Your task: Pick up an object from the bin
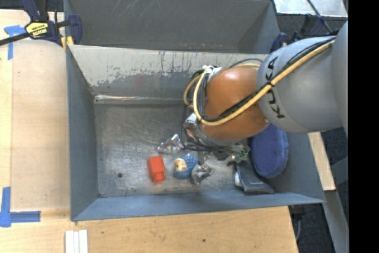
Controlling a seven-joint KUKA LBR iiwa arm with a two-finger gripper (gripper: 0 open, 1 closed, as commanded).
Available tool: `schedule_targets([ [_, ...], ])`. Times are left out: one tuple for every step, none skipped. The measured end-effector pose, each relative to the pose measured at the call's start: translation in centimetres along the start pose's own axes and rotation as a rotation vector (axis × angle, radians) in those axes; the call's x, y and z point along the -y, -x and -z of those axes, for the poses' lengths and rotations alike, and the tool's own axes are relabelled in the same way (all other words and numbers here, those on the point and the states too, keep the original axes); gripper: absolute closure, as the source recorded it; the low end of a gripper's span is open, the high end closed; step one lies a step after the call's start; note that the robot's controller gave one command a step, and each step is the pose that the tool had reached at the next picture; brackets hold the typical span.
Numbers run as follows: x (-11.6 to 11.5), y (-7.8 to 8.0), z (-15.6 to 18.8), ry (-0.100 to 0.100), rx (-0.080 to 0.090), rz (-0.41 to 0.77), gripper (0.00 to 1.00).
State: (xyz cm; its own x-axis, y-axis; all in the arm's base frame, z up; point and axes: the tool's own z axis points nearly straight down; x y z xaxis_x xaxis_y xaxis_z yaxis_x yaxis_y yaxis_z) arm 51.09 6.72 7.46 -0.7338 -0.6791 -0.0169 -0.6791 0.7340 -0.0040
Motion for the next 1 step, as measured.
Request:
schedule_targets([
  [1.16, 0.94, -0.08, 0.006, -0.011, 0.152, 0.00],
])
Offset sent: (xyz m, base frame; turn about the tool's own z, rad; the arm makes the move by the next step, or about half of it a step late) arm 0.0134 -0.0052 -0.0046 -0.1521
